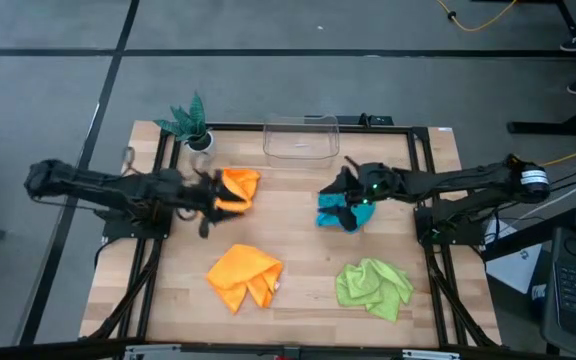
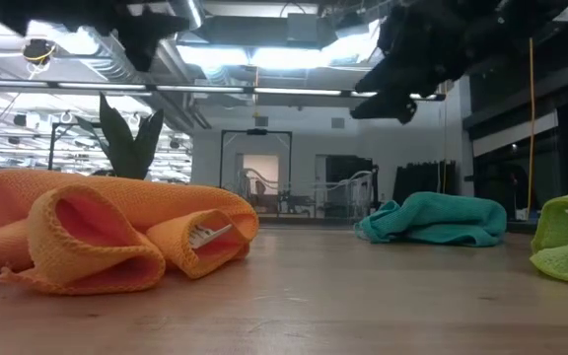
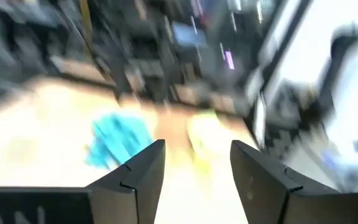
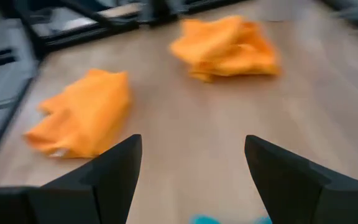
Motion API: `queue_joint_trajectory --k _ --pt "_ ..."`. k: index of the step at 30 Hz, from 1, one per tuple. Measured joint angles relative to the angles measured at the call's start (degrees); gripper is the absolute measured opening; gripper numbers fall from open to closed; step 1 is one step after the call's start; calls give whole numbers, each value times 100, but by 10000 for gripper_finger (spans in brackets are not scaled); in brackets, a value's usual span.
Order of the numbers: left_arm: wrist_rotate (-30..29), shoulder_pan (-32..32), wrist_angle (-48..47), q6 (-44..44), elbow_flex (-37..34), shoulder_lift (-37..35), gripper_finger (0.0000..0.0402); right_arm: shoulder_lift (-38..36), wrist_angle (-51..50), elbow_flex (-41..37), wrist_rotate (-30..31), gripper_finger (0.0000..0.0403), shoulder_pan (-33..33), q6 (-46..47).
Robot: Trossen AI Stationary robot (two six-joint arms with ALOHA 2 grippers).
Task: Fold microfiber towels
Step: Fold the bottom orange microfiber towel
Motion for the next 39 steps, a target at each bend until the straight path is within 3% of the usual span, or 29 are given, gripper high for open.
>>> queue_joint_trajectory --k 4,11,20,27,35,39 --pt "-21 -626 -789 -23 726 936 176 513 342 75 -153 288 424 -15" --pt "-838 -1526 -1757 -89 1576 1862 176 1543 352 758 101 288 1218 -146" --pt "-1366 -2095 -1801 -140 1639 2306 176 2947 350 1711 487 288 1812 -116" --pt "-1625 -2358 -1787 -672 1639 2712 176 3848 346 2323 777 288 2040 -100" --pt "-2043 -2459 -1740 -1027 1639 3186 176 4498 338 2848 879 288 2074 52" --pt "-2071 -2444 -1709 -1029 1637 3390 176 4551 330 2911 1282 288 2074 33"
